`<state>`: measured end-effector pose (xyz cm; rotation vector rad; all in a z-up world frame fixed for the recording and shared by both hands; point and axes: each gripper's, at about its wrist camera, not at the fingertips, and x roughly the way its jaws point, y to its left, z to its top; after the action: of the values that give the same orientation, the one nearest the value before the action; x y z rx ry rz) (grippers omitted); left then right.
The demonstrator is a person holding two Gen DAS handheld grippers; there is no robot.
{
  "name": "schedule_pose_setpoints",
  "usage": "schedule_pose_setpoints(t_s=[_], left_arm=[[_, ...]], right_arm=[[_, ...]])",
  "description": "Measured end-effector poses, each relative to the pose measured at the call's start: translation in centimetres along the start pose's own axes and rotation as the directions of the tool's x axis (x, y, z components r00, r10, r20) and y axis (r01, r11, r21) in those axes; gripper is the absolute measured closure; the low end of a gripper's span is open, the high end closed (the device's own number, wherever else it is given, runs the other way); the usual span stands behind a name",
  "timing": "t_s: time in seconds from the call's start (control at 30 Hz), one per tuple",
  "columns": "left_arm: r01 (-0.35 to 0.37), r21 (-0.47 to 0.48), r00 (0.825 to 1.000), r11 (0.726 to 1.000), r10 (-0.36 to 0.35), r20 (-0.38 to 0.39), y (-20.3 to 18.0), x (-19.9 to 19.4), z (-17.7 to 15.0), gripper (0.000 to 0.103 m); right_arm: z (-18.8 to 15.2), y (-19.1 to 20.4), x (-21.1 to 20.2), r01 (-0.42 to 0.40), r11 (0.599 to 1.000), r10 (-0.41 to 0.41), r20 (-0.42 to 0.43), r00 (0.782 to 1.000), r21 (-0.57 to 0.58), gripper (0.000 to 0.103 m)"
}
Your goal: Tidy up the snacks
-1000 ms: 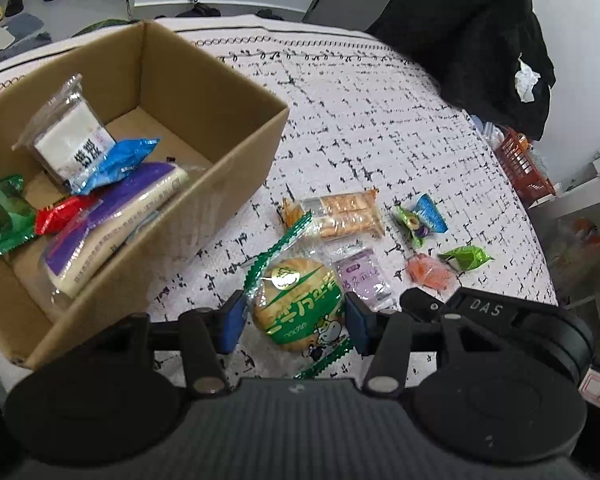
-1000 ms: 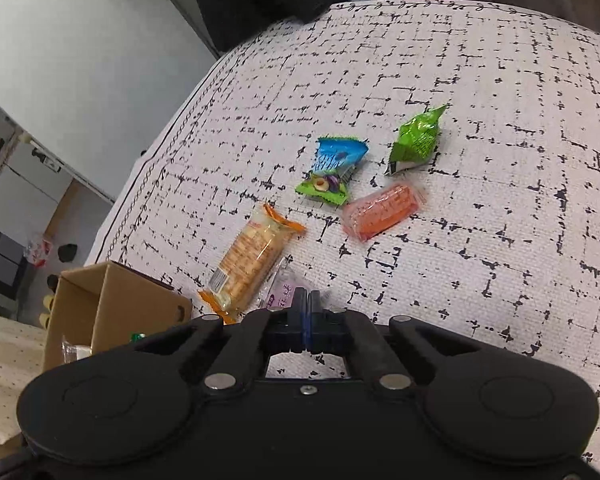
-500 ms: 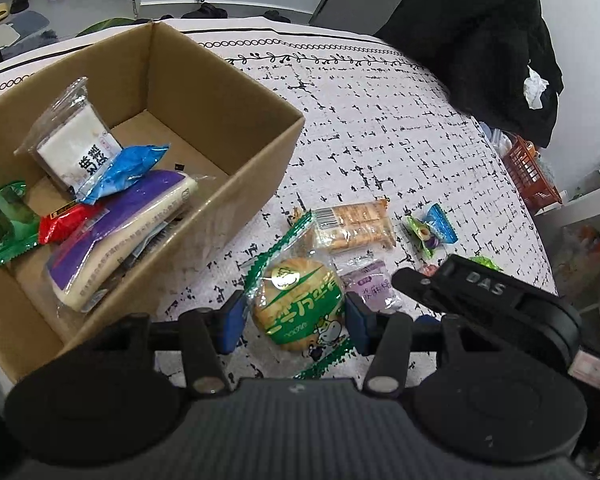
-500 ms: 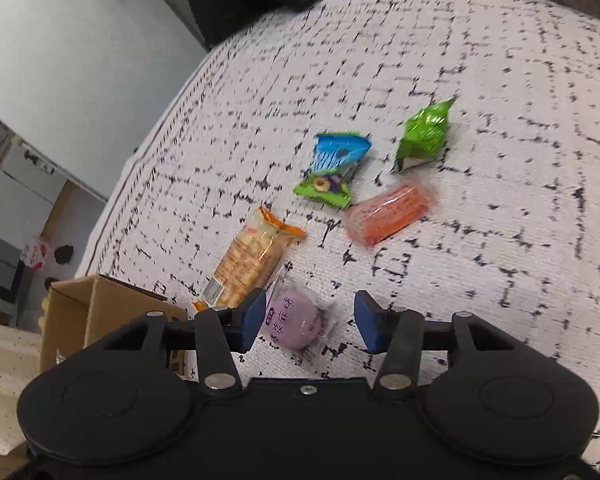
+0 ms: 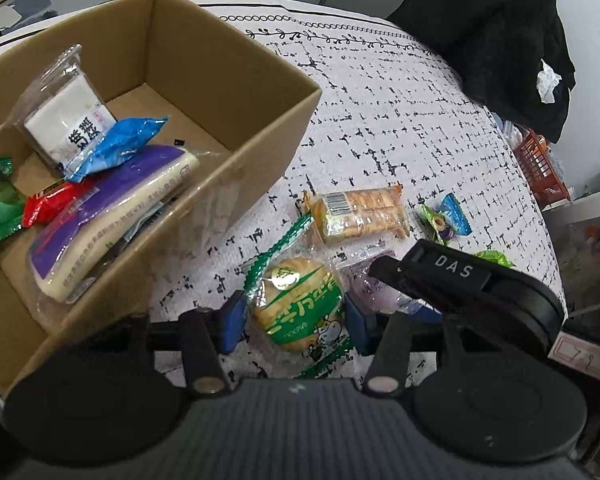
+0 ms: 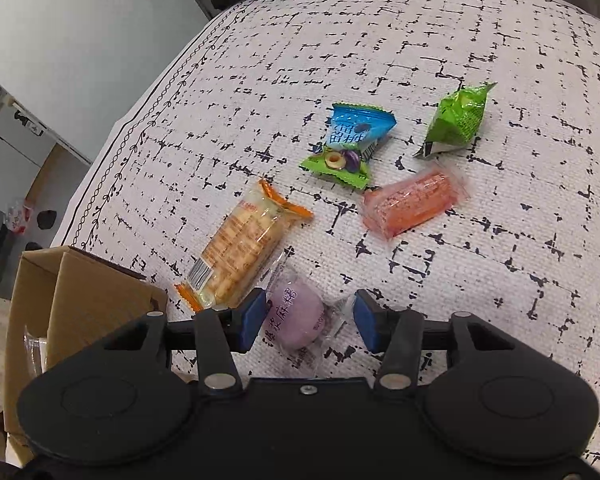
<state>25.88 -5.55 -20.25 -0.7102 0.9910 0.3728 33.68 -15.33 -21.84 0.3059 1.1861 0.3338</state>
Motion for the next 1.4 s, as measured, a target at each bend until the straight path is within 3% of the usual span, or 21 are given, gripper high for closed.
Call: schedule_pose_setpoints(t_s=[0.07,0.27,0.77,0.97,1.4], left_arm=[[-0.001,0.0,1.0,1.0,0.001,-0.002,0.0,0.0,0.0,0.052],[-0.001,0.006,1.0,1.0,0.001,0.011,-0.1,-0.8,0.0,0.052],[0.04,0.061,0.997,0.997,-0.044,0.065,-1.8,-5.2,-0.6,0.052],[0.041,0.069,0.992,0.997,-0.049,0.117,-1.9,-7.9,0.3,0.052],[0.058,0.039,0.973,0.998,-0.065,0.223,0.3,-12.9,2.9,0.052]], right_arm=[[0.1,-0.4,-0.1,-0.015,1.0,0.015,-0.001,1.0,0.011,0.067],[0.1,-0.9,-0.8,-0.038,0.999,0.038,-0.011,0.999,0.036,0.076],[0.3,-1.5,-6.7,-0.115,0.99,0.107,0.1,0.989,0.077,0.077],[0.1,-0.6,-8.8,-0.183,0.981,0.173,0.148,0.974,0.058,0.077],[-1.0,3.1,-12.8,-0.328,0.944,0.329,0.234,0.915,-0.042,0.077]])
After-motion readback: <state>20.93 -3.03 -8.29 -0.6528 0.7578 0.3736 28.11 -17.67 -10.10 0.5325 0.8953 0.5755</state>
